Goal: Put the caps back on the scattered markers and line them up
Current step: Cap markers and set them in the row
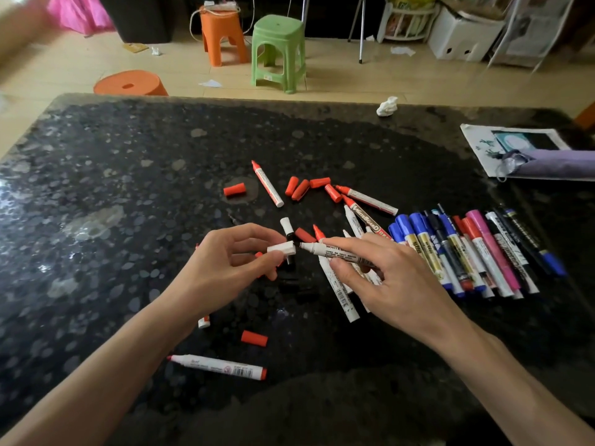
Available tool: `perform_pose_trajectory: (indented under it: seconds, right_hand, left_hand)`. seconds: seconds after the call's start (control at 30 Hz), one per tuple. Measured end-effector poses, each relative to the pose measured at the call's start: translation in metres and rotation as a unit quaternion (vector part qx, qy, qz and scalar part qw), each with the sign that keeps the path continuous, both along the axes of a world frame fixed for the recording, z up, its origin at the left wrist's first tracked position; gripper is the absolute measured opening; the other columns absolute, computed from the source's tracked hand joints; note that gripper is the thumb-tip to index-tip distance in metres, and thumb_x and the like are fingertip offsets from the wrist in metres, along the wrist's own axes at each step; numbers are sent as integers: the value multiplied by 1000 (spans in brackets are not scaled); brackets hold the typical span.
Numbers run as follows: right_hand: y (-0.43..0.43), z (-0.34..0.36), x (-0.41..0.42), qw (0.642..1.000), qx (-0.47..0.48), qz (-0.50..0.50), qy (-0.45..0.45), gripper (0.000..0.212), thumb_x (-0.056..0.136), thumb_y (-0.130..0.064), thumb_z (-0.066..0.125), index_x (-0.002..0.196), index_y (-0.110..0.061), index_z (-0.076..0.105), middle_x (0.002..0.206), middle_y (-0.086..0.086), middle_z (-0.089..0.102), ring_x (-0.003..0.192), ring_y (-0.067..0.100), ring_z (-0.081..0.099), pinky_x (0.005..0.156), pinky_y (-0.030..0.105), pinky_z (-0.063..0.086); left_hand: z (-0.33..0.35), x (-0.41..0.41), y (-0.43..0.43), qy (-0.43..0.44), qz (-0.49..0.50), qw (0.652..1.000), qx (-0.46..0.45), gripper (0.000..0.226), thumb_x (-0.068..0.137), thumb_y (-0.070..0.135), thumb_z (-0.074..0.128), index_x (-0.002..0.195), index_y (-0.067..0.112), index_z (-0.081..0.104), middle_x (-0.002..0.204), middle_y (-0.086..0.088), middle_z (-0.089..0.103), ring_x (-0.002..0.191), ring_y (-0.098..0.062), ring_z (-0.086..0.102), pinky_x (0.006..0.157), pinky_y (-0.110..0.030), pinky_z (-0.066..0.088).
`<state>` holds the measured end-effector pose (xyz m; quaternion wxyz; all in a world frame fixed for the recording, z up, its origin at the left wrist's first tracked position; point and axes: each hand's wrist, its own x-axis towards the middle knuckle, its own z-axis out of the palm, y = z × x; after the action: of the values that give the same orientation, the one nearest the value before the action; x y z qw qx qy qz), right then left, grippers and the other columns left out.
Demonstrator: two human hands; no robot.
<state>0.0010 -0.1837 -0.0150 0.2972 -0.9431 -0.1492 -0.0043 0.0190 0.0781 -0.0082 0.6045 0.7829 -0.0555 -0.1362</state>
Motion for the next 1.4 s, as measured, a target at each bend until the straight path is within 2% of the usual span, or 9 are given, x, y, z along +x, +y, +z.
perform_pose_trajectory:
  seconds: [0.13,0.23,0.37,0.63,0.83,1.0,1.17,1.3,1.4]
  right_hand:
    - [-1,0,1,1000,-22,-3,-10,37,102,-53,56,138,-48,60,88,-16,56,84,2,55,66,19,39]
    - [-1,2,0,999,-37,-3,-7,38,101,-54,55,138,-48,60,86,-15,55,82,1,54,65,17,35]
    - [-6,5,2,999,-35,-25,-4,36,101,-55,55,134,-44,63,91,-15,61,80,3,59,67,30,52]
    - [-21,6,10,985,-88,-142,34,30,100,-48,57,107,-23,73,91,-10,64,81,5,59,69,26,44]
    - [-7,3,11,980,-54,-147,120,28,98,-48,65,84,-24,70,70,-9,65,67,3,62,60,20,43]
    - [6,-3,9,977,-26,-114,180,25,97,-54,62,93,-30,67,85,-11,69,82,1,66,73,24,55]
    - [-13,8,15,971,7,-185,153,29,102,-45,59,87,-21,66,71,-5,72,57,-1,64,55,21,46]
    - [-30,14,21,961,16,-241,130,32,96,-49,67,109,-20,65,90,-5,76,81,6,67,66,26,46]
    - [-34,12,22,957,-5,-250,145,34,91,-56,72,98,-23,68,87,-9,75,82,6,69,68,28,51]
  left_hand:
    - [-2,0,0,4,4,1000,12,19,94,18,72,111,26,75,96,1,79,83,-23,77,74,-33,57]
    - [-3,0,0,1,-5,1000,28,20,96,22,70,113,31,76,87,-6,78,84,-38,72,71,-42,51]
    - [-2,0,-3,11,0,1000,16,15,99,19,65,112,19,72,95,-3,79,81,-21,77,65,-33,50]
    - [-2,5,-2,76,64,995,-18,23,104,18,57,119,2,51,100,-2,81,84,-26,79,62,-31,46]
    - [4,6,5,60,100,993,16,17,104,19,58,120,17,57,92,-3,81,77,-28,78,63,-34,45]
    - [4,6,5,59,89,994,20,15,102,26,61,117,22,61,89,-4,80,75,-28,77,62,-31,48]
    - [-1,7,9,45,101,994,24,14,102,23,61,116,23,62,86,-5,79,69,-18,71,63,-32,52]
    - [-10,9,11,43,77,994,62,16,101,25,62,116,24,59,81,0,78,61,-9,65,62,-29,51]
    - [-12,9,8,32,65,994,83,16,98,29,66,111,22,60,77,1,77,54,-5,60,56,-22,50]
